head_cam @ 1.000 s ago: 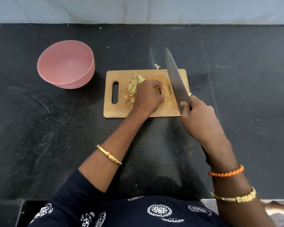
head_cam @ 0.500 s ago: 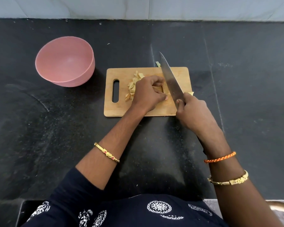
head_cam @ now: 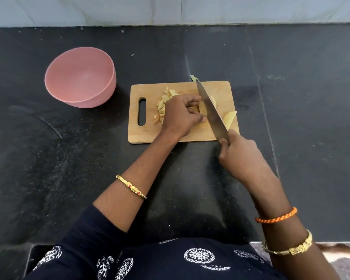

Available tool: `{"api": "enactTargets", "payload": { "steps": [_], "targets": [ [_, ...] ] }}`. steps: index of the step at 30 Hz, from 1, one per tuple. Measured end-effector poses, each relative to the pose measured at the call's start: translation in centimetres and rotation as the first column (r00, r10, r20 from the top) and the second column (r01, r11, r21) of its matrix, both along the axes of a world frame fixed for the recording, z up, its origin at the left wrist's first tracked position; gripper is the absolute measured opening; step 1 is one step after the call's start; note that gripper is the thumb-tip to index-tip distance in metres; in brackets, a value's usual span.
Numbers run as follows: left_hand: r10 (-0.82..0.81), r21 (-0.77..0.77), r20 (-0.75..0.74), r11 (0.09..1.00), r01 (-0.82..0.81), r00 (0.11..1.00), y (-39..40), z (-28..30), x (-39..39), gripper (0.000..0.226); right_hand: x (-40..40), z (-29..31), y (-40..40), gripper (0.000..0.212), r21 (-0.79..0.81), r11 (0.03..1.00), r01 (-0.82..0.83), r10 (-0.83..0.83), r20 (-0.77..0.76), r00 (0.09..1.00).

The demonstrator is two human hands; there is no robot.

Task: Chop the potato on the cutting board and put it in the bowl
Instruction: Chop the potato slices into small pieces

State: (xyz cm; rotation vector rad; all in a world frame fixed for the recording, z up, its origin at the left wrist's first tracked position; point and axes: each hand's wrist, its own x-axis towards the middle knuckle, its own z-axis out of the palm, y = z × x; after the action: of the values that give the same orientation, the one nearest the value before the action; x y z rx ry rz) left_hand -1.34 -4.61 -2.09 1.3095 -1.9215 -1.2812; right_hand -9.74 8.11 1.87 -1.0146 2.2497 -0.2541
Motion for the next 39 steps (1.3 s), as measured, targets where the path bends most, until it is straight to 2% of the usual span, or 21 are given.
{"api": "enactTargets", "payload": {
  "steps": [3,7,10,13,18,27,32,36,39],
  "targets": [
    [-0.01,0.013,0.005,1.0,0.01,1.0,0.0,0.0,0.1,0.054,-0.4,0.6,0.7,0.018,-0.003,1.0,0.009,-0.009,0.0,1.0],
    [-0.005,0.037,-0.012,0.999,0.006,1.0,-0.1,0.1,0.1,0.054,-0.8,1.8,-0.2,0.02,-0.111,0.99,0.087,-0.084,0.032,0.996],
    [0.008,0.044,-0.014,0.999,-0.007,1.0,0.0,0.0,0.2,0.054,-0.8,2.0,-1.4,0.018,-0.138,0.987,0.087,-0.082,0.04,0.996],
    [0.015,0.043,-0.03,0.999,-0.014,0.999,0.1,0.0,0.3,0.054,-0.9,1.6,-2.2,0.015,-0.131,0.989,0.07,-0.066,0.041,0.997],
    [0.026,0.051,-0.055,0.998,-0.023,0.998,0.0,-0.1,0.3,0.054,-0.5,0.8,-2.2,0.025,-0.101,0.994,0.033,-0.032,0.006,0.999],
    [0.053,0.078,-0.079,0.996,-0.047,0.995,0.0,-0.3,0.3,0.054,0.5,0.6,-2.6,0.009,-0.047,0.999,0.012,-0.014,-0.054,0.998],
    [0.055,0.078,-0.083,0.996,-0.049,0.995,0.1,-0.3,0.2,0.052,0.8,0.7,-2.2,0.016,-0.012,1.0,0.012,-0.013,-0.056,0.998],
    [0.054,0.083,-0.096,0.996,-0.046,0.994,0.0,-0.6,0.4,0.052,1.3,0.1,-1.3,0.006,0.023,0.999,0.025,-0.023,-0.044,0.999],
    [0.047,0.077,-0.101,0.996,-0.039,0.994,0.1,-0.5,0.3,0.052,1.6,-0.1,-0.1,0.008,0.03,0.999,0.034,-0.033,-0.026,0.999]
  ]
}}
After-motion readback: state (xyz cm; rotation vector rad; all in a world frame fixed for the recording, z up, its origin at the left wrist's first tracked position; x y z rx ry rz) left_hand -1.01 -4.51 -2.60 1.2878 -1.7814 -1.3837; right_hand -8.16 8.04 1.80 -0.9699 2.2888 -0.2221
